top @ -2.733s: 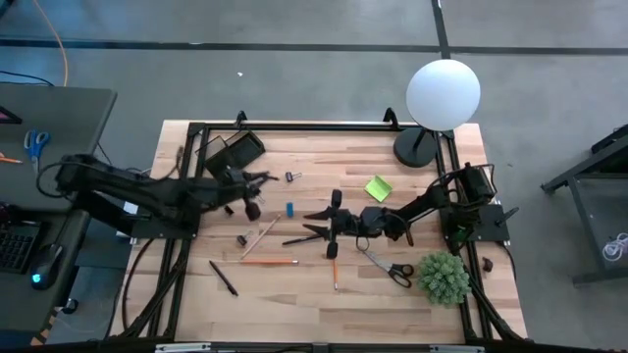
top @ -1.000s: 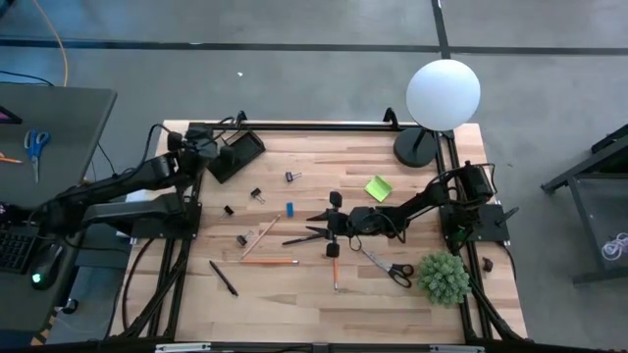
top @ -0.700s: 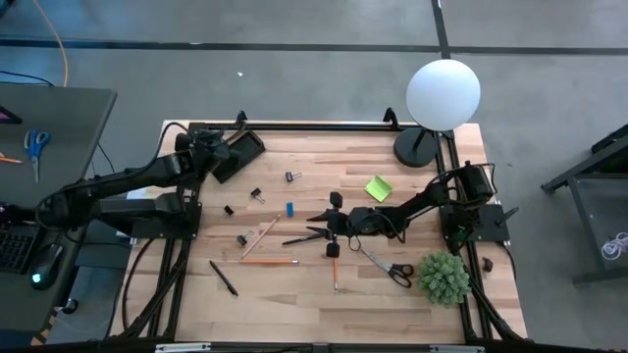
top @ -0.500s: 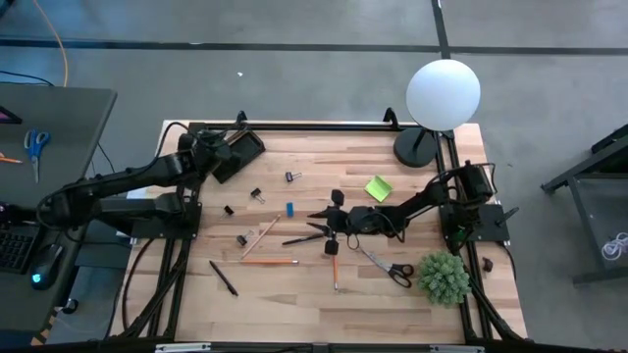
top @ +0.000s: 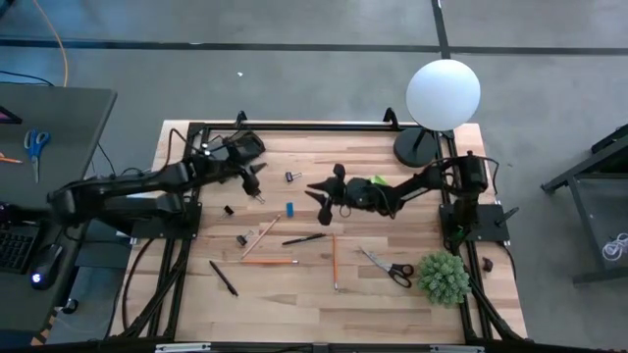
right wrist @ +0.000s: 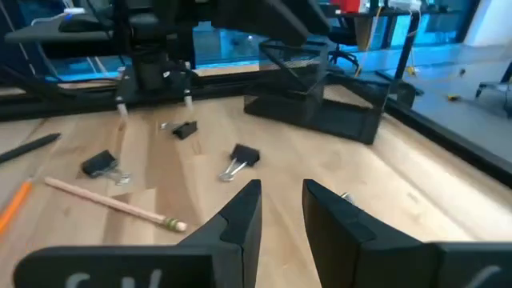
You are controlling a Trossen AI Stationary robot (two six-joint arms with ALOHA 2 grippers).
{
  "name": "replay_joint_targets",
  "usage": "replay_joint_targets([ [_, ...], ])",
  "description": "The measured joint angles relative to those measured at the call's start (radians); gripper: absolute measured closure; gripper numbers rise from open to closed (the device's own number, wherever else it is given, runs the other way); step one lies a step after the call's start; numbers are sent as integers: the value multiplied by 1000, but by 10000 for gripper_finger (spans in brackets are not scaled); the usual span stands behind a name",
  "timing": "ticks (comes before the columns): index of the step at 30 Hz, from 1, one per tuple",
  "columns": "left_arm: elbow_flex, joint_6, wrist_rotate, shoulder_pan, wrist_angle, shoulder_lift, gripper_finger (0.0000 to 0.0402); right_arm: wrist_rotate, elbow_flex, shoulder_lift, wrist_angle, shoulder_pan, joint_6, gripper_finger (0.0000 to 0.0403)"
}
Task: Pick and place office supplies into organizer
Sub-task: Put the black binder clip into the bottom left section of the desk organizer
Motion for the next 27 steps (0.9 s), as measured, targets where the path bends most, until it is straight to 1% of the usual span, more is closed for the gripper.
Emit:
replay_joint_targets([
  [3,-6,11,54,0,103,99,228,-53,1,0,0,-31,-42,319],
  [7,-5,53,98,0,261,270,226,-157,1,0,0,-68,-78,319],
  [9,15,57,104,0,297,361,226,-208,1,0,-3,-81,-91,319],
  [11,53,63,104,0,297,435,226,-264,1,0,-11,-91,-112,318],
  [14,128,82,117,0,262,537,226,-351,1,0,-14,-101,-149,314],
  [18,236,121,119,1,131,628,226,-451,0,0,-17,-117,-184,305],
  [23,326,140,118,0,-4,684,221,-526,-43,0,12,-142,-213,299],
  [25,347,146,117,1,-37,693,209,-565,-56,0,31,-154,-215,299],
  [27,361,155,117,1,-70,696,188,-602,-69,0,47,-163,-213,300],
])
